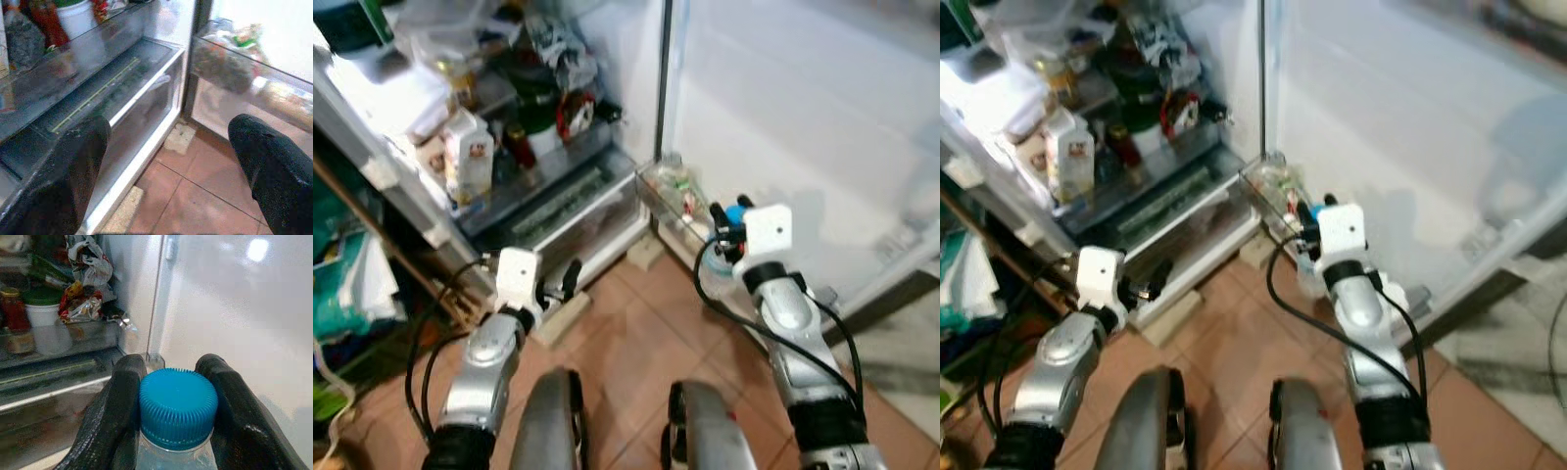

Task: Restocking fridge

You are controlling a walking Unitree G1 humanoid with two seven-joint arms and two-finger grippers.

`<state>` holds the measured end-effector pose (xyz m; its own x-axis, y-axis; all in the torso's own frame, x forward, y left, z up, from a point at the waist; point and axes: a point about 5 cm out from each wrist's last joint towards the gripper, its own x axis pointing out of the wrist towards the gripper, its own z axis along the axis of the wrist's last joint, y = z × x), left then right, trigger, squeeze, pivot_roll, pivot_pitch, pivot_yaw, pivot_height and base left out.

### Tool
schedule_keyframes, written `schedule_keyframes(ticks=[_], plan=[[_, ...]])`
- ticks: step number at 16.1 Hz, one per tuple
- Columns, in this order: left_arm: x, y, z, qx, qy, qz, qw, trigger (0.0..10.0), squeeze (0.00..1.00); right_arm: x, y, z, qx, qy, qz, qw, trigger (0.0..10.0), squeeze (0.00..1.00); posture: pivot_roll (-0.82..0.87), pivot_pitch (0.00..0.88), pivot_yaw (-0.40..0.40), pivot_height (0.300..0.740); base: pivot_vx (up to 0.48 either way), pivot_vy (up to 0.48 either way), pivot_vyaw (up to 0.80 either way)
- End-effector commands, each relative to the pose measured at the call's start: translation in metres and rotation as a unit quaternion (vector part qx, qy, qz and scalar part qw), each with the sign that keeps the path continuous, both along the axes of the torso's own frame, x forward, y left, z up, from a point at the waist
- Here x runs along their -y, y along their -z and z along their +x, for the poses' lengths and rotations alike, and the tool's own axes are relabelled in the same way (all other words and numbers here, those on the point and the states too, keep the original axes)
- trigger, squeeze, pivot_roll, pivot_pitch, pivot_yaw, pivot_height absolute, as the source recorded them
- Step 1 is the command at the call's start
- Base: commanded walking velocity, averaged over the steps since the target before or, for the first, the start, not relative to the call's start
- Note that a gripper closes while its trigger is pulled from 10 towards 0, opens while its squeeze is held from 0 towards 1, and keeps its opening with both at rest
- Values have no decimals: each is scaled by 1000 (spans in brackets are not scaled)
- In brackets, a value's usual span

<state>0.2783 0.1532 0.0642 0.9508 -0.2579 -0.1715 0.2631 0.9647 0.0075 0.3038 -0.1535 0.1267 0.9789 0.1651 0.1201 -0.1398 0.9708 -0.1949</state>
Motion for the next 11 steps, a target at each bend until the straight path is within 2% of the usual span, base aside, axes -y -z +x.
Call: schedule_keyframes(ticks=[1, 2, 6, 8, 11], plan=[[-13, -1, -1, 3, -14, 1, 1000, 10000, 0, 0, -23, 7, 53, 3, 3, 999, 10000, 0, 9, 185, 19, 651, 469, 0, 0], [-12, 0, 0, -1, -19, 1, 1000, 10000, 0, 1, -27, 9, 59, 6, 2, 998, 10000, 0, 8, 186, 18, 651, 420, 0, 0], [-9, 1, -1, 1, -12, 0, 1000, 10000, 0, 1, -36, 14, 63, 0, 17, 998, 10000, 0, 9, 186, 17, 651, 0, 0, 0], [-10, 2, -2, -2, -13, 3, 1000, 10000, 0, -2, -47, 16, 84, -3, 17, 996, 10000, 0, 9, 184, 18, 651, 0, 0, 0], [-10, 2, -2, -3, -13, 4, 1000, 10000, 0, 8, -59, 19, 118, 33, -15, 992, 10000, 0, 11, 186, 21, 651, 0, 0, 0]])
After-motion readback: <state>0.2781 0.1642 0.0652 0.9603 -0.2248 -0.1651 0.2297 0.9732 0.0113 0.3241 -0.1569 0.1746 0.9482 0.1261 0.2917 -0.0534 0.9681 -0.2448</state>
